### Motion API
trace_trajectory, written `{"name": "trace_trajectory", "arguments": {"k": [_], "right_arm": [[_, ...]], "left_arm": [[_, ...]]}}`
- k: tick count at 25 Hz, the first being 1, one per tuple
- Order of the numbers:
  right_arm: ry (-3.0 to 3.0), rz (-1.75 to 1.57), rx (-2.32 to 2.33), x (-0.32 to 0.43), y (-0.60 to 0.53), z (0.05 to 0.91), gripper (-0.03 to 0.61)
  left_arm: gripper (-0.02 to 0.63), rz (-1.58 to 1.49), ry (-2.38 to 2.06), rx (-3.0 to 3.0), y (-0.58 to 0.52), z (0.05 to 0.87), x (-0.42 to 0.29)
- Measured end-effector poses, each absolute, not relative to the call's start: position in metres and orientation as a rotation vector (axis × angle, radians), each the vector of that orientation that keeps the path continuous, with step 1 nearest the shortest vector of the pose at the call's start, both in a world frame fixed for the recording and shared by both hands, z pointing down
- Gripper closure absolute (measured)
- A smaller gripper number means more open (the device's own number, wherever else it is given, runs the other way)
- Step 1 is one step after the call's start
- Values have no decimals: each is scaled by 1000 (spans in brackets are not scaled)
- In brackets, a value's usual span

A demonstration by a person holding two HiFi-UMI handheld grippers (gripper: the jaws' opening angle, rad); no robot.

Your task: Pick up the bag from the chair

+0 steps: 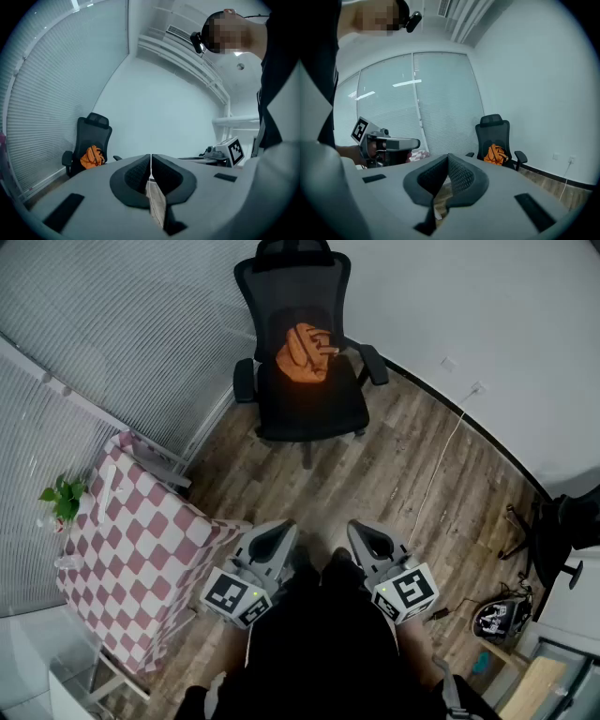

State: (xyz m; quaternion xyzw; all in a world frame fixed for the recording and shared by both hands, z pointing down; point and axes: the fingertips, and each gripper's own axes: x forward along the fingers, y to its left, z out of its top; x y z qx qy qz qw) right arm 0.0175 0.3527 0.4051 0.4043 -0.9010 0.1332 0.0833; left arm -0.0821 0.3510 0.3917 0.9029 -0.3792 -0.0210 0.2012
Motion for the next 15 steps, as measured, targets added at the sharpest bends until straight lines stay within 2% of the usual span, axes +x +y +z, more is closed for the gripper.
{"name": "trace_trajectory", "arguments": {"k": [7, 15], "right_arm": [[-2699, 357, 1201, 4, 355, 398, 558], [-2699, 474, 1310, 14, 353, 401, 558]], "left_arm": [[580, -73, -1066, 2512, 355, 394, -92], [580, -86, -1044, 2498, 355, 399, -97]]}}
